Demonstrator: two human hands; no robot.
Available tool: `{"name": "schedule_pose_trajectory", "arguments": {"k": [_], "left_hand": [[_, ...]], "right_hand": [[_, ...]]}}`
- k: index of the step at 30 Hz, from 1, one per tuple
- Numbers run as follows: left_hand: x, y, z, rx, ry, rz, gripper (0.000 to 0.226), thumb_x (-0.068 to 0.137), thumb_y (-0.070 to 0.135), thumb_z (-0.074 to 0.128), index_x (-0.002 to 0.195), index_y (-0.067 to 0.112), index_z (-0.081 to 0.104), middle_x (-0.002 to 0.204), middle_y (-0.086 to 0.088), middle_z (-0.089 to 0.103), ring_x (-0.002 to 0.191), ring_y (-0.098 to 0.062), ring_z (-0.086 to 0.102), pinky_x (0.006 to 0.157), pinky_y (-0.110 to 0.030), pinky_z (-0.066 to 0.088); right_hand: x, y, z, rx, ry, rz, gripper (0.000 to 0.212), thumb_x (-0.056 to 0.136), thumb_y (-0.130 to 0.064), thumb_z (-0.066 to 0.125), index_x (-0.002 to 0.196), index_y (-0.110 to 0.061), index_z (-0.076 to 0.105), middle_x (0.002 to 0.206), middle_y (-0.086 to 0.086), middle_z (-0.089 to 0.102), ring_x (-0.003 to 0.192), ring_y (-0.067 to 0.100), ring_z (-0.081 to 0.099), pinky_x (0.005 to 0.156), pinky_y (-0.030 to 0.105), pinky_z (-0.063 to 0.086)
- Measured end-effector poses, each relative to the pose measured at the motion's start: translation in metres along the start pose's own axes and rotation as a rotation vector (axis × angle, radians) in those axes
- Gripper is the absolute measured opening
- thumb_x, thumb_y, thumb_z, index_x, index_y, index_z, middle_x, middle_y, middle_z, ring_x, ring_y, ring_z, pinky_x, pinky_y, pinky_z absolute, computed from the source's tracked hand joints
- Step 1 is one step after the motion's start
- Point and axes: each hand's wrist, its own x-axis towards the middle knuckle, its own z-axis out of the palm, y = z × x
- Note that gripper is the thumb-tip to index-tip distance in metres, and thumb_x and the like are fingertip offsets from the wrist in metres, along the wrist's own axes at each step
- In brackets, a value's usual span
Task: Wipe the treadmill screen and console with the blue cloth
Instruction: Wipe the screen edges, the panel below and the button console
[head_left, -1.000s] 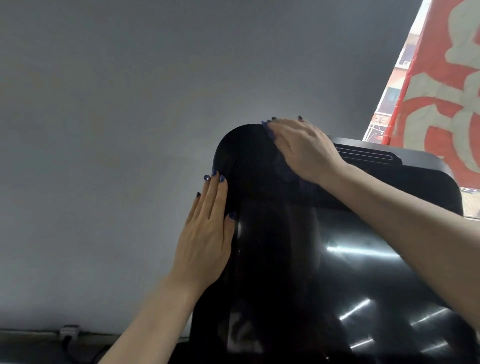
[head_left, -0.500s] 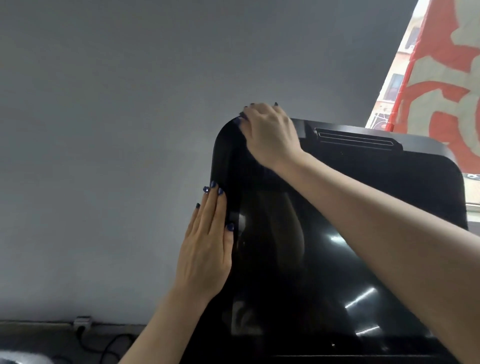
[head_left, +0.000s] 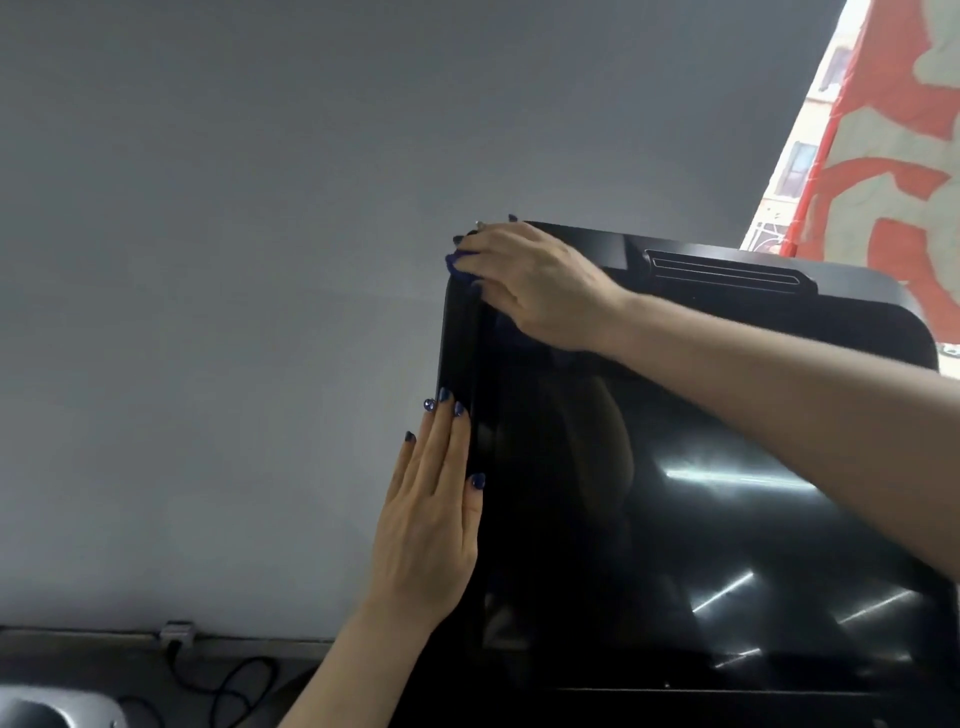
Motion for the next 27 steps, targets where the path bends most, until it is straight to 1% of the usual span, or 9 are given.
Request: {"name": "schedule_pose_trajectory", "arguments": {"k": [3, 6, 9, 12, 14, 18, 23, 25, 27], "left_hand": [[0.000, 0.001, 0.000, -0.004, 0.008, -0.003, 0.056, 0.104, 0.027, 0.031, 0.157, 0.009, 0.020, 0.164, -0.006, 0.021, 0.154, -0.016, 0.011, 0.124, -0.035, 0.013], [-0.005, 0.002, 0.001, -0.002, 0.017, -0.018, 0.056, 0.105, 0.028, 0.030, 0.156, 0.009, 0.018, 0.164, -0.005, 0.021, 0.153, -0.015, 0.011, 0.124, -0.035, 0.012], [-0.015, 0.003, 0.003, 0.005, 0.013, -0.025, 0.055, 0.106, 0.029, 0.028, 0.157, 0.010, 0.018, 0.164, -0.006, 0.022, 0.153, -0.015, 0.012, 0.123, -0.037, 0.013], [-0.030, 0.005, 0.001, 0.006, -0.020, -0.029, 0.056, 0.105, 0.029, 0.029, 0.157, 0.011, 0.016, 0.164, -0.007, 0.021, 0.154, -0.016, 0.011, 0.124, -0.037, 0.012], [-0.041, 0.005, 0.000, 0.013, -0.038, -0.033, 0.057, 0.105, 0.028, 0.031, 0.157, 0.011, 0.016, 0.165, -0.007, 0.021, 0.154, -0.017, 0.012, 0.124, -0.037, 0.011], [-0.065, 0.007, -0.001, 0.015, -0.077, -0.050, 0.060, 0.104, 0.027, 0.034, 0.158, 0.011, 0.013, 0.164, -0.008, 0.021, 0.153, -0.019, 0.014, 0.123, -0.039, 0.013], [-0.096, 0.013, -0.004, 0.026, -0.131, -0.088, 0.061, 0.104, 0.027, 0.030, 0.159, 0.013, 0.008, 0.166, -0.006, 0.017, 0.154, -0.018, 0.012, 0.124, -0.037, 0.009], [-0.108, 0.016, -0.005, 0.032, -0.149, -0.104, 0.059, 0.105, 0.026, 0.028, 0.159, 0.012, 0.009, 0.166, -0.006, 0.015, 0.154, -0.018, 0.011, 0.124, -0.037, 0.007], [-0.122, 0.017, -0.006, 0.044, -0.167, -0.117, 0.059, 0.105, 0.026, 0.027, 0.159, 0.010, 0.011, 0.166, -0.006, 0.016, 0.154, -0.018, 0.012, 0.124, -0.038, 0.008]], "right_hand": [[0.015, 0.008, -0.007, -0.031, -0.024, 0.047, 0.035, 0.105, -0.030, 0.039, 0.126, -0.017, 0.063, 0.131, -0.001, 0.061, 0.124, 0.018, 0.051, 0.117, 0.025, 0.008], [0.022, -0.013, 0.014, -0.091, 0.158, 0.229, 0.033, 0.102, -0.027, 0.043, 0.107, -0.009, 0.070, 0.110, 0.004, 0.068, 0.107, 0.026, 0.060, 0.118, 0.036, 0.021], [0.002, -0.034, 0.032, -0.120, 0.154, 0.014, 0.034, 0.097, -0.029, 0.047, 0.100, -0.008, 0.074, 0.108, 0.005, 0.070, 0.112, 0.026, 0.060, 0.115, 0.032, 0.020], [-0.002, -0.030, 0.015, -0.159, -0.019, -0.165, 0.044, 0.099, -0.037, 0.036, 0.107, -0.014, 0.073, 0.114, 0.000, 0.069, 0.119, 0.021, 0.057, 0.118, 0.025, 0.010], [0.008, -0.025, 0.012, -0.169, -0.033, -0.106, 0.045, 0.101, -0.038, 0.034, 0.106, -0.014, 0.072, 0.111, -0.001, 0.069, 0.118, 0.019, 0.057, 0.120, 0.027, 0.006], [0.002, -0.058, 0.036, -0.124, 0.148, 0.085, 0.031, 0.097, -0.024, 0.049, 0.092, -0.006, 0.073, 0.096, 0.007, 0.070, 0.112, 0.027, 0.061, 0.120, 0.039, 0.023], [-0.028, -0.064, 0.030, -0.146, -0.064, -0.212, 0.045, 0.099, -0.035, 0.035, 0.105, -0.011, 0.074, 0.110, 0.002, 0.070, 0.117, 0.023, 0.058, 0.119, 0.026, 0.005], [-0.019, -0.057, 0.026, -0.205, -0.118, -0.175, 0.048, 0.100, -0.037, 0.030, 0.109, -0.014, 0.072, 0.114, 0.000, 0.068, 0.119, 0.022, 0.056, 0.119, 0.025, -0.002], [-0.020, -0.074, 0.034, -0.223, -0.067, -0.035, 0.045, 0.100, -0.032, 0.034, 0.104, -0.011, 0.073, 0.109, 0.003, 0.069, 0.120, 0.024, 0.056, 0.121, 0.033, 0.006]]}}
